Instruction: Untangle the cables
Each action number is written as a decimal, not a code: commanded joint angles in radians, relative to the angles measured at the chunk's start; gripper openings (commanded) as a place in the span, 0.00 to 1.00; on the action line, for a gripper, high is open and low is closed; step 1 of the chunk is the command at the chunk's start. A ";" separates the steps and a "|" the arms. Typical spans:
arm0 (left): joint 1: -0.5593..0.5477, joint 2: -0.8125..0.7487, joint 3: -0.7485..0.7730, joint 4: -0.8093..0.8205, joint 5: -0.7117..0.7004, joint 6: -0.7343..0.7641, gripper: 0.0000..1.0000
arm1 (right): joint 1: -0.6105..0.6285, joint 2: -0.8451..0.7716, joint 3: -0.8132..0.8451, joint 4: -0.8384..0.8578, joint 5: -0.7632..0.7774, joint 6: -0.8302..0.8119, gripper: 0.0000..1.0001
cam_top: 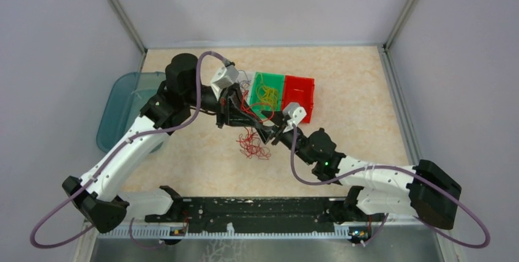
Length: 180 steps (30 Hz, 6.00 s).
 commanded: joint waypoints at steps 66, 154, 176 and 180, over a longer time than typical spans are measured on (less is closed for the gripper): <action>-0.014 0.203 0.962 0.440 -0.386 0.601 0.00 | 0.015 0.070 -0.429 0.240 0.092 0.401 0.45; -0.051 0.100 0.344 0.270 -0.424 0.415 0.00 | 0.016 -0.093 0.146 -0.195 0.073 0.215 0.68; -0.069 0.428 0.487 0.342 -0.486 0.550 0.00 | -0.139 -0.323 0.009 -0.527 0.574 0.223 0.69; -0.079 0.499 0.566 0.344 -0.500 0.535 0.00 | -0.163 -0.379 -0.039 -0.531 0.568 0.231 0.70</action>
